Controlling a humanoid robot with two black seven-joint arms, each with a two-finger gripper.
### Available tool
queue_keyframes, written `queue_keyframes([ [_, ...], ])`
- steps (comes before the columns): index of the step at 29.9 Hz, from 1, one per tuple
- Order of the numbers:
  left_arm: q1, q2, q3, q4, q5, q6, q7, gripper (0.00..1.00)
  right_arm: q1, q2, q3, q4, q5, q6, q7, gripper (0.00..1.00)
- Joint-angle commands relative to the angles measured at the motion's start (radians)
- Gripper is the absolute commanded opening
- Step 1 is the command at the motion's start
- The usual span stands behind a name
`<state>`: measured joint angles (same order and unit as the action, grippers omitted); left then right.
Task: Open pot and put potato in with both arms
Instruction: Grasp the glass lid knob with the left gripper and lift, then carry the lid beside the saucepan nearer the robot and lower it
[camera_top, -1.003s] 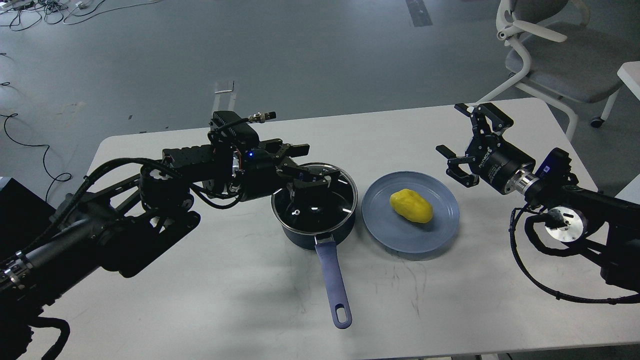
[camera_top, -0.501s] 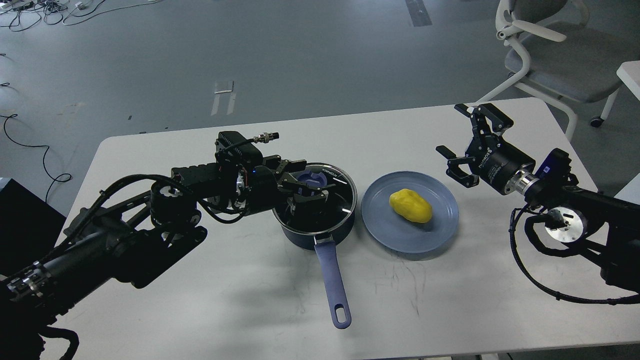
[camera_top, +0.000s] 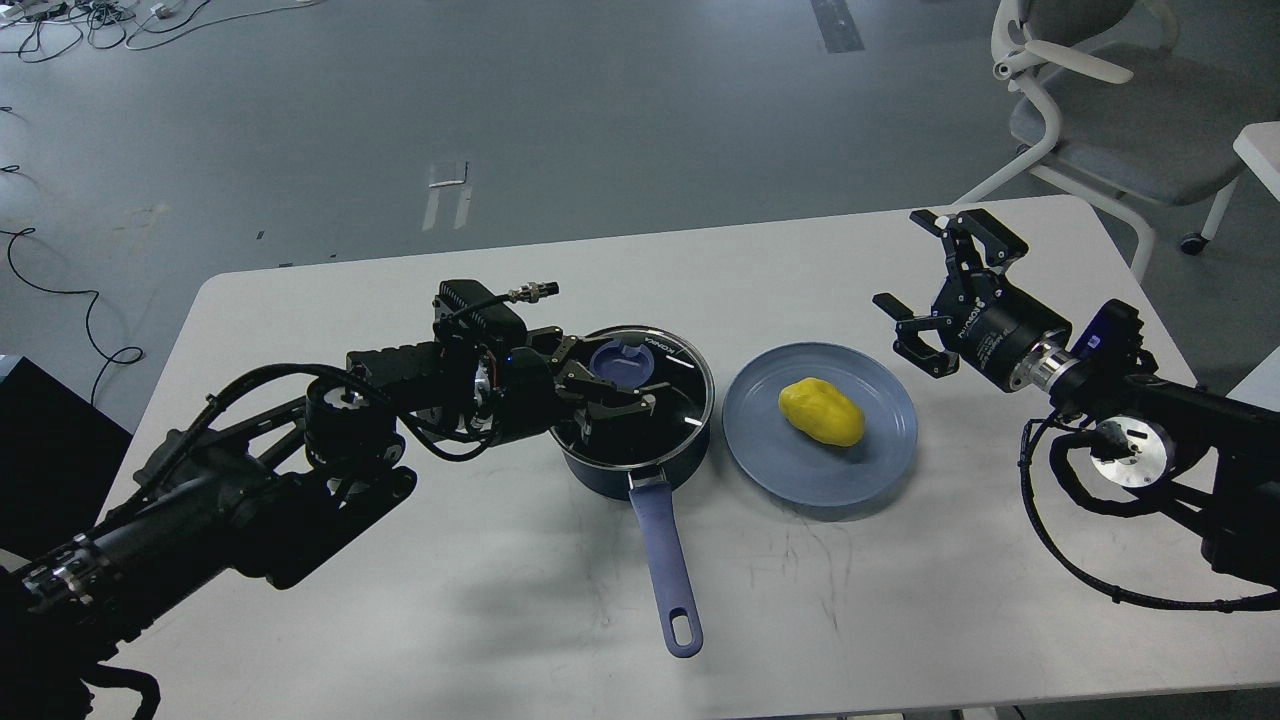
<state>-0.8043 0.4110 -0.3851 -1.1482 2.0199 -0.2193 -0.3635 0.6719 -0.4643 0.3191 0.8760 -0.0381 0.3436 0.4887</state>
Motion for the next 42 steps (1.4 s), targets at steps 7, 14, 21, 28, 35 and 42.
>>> queue_keyframes([
  [7,0.002,-0.006,-0.001,0.008,-0.001,0.020,0.006,0.31,-0.008,0.003,0.000,0.001,0.000,0.000,0.000,1.00],
  [14,-0.041,0.064,-0.006,-0.051,-0.012,0.041,-0.002,0.31,-0.008,0.000,0.000,0.000,0.000,0.000,0.000,1.00],
  [21,-0.082,0.303,-0.005,-0.096,-0.101,0.087,-0.054,0.32,-0.006,0.000,0.002,0.000,0.000,0.000,0.000,1.00],
  [28,-0.004,0.446,0.067,-0.077,-0.109,0.242,-0.109,0.33,-0.008,0.004,0.002,0.000,0.000,0.000,0.000,1.00],
  [35,0.114,0.448,0.086,-0.022,-0.127,0.325,-0.109,0.34,-0.008,0.004,0.002,0.000,0.000,0.000,0.000,1.00],
  [42,0.175,0.375,0.084,0.133,-0.132,0.391,-0.125,0.34,-0.008,0.000,0.002,0.001,0.000,0.000,0.000,1.00],
])
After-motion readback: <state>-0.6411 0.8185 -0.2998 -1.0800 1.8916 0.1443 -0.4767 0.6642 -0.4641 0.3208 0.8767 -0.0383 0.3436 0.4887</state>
